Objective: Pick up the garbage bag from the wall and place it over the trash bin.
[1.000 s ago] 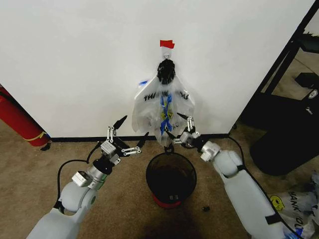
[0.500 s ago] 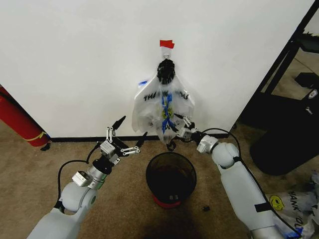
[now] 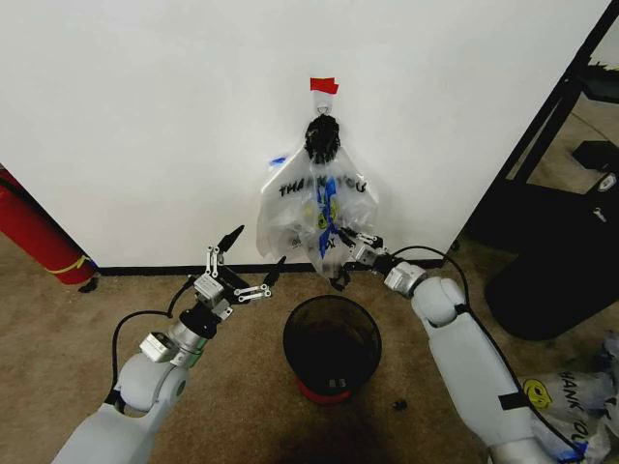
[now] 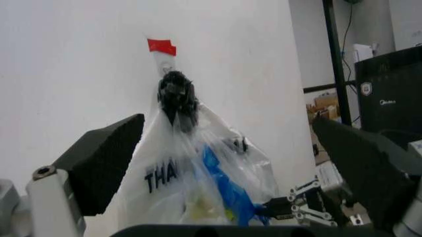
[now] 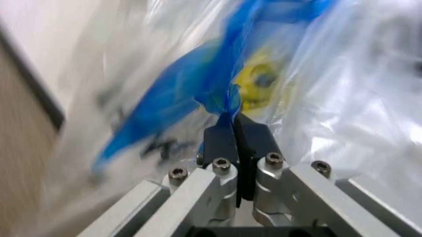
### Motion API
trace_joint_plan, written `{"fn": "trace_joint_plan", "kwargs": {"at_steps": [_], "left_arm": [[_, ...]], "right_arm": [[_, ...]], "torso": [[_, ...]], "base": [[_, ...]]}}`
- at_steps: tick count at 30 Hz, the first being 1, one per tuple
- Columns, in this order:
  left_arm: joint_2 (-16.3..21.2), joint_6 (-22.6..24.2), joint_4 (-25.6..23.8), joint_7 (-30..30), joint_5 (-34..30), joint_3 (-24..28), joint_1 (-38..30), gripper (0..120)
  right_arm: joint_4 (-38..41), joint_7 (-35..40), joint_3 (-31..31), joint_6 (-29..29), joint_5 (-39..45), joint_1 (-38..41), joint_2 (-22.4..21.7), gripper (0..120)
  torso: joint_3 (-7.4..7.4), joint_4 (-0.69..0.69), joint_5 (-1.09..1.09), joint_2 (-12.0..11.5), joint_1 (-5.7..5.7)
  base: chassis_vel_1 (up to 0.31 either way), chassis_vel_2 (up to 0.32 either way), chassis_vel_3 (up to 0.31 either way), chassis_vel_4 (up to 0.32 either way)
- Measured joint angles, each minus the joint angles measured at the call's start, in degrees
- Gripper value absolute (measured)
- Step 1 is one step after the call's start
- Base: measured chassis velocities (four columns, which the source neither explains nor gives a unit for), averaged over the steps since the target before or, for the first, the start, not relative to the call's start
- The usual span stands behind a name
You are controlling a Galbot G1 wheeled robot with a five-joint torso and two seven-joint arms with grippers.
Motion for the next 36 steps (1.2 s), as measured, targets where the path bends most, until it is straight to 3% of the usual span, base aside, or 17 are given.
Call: {"fn": "trace_joint_plan", "kwargs": {"at_steps": [3,8,15,17,22,28,31,36], "left_arm": [[-0.10,0.12,0.00,-0.02,0.00,0.40,-0.25,100],[-0.94,0.87,0.30,-0.03,-0.74,2.53,-1.26,100],[-1.73,1.10,1.88,0.54,-1.98,7.62,-5.26,100],[-1.81,1.38,2.34,0.55,-1.99,9.10,-6.68,100],[-1.91,3.99,7.40,-4.09,2.12,19.36,-16.75,100],[-2.37,6.57,16.21,-9.72,12.80,24.69,-26.37,94],[-1.90,6.86,18.56,-10.40,14.41,25.71,-29.04,90],[0.06,7.62,21.28,-10.93,15.06,28.19,-32.79,70]], "right_arm": [[2.24,3.74,-1.58,-1.67,7.47,-1.86,-0.88,0],[7.57,9.45,-2.40,-1.25,26.88,-6.27,-2.13,0],[10.73,8.65,-1.52,1.89,42.36,-10.01,-2.24,0],[11.13,8.25,-1.41,2.29,44.05,-10.56,-2.04,0],[13.25,8.01,-0.18,3.12,50.19,-13.01,0.52,0],[14.30,9.22,0.08,3.49,54.75,-14.84,3.60,0],[14.42,9.26,0.33,3.80,55.10,-15.57,4.59,0],[14.58,8.81,1.01,4.63,54.42,-17.01,6.32,0]], "torso": [[0.00,-0.02,-0.02,0.00,0.00],[-0.01,-0.02,-0.01,0.00,0.00],[0.00,-0.01,-0.01,0.00,0.00],[0.00,-0.01,0.00,0.00,0.00],[0.00,-0.03,0.00,0.01,0.00],[0.01,-0.02,-0.01,0.01,0.01],[0.01,-0.02,-0.01,0.01,0.01],[0.01,-0.01,-0.01,0.01,0.01]], "base": [[0.000,0.000,0.000,0.000],[0.000,0.000,0.000,0.000],[0.000,0.000,0.000,0.000],[0.000,0.000,0.000,0.000],[0.000,0.000,0.000,0.000],[0.000,0.000,0.000,0.000],[0.000,0.000,0.000,0.000],[0.000,0.000,0.000,0.000]]}}
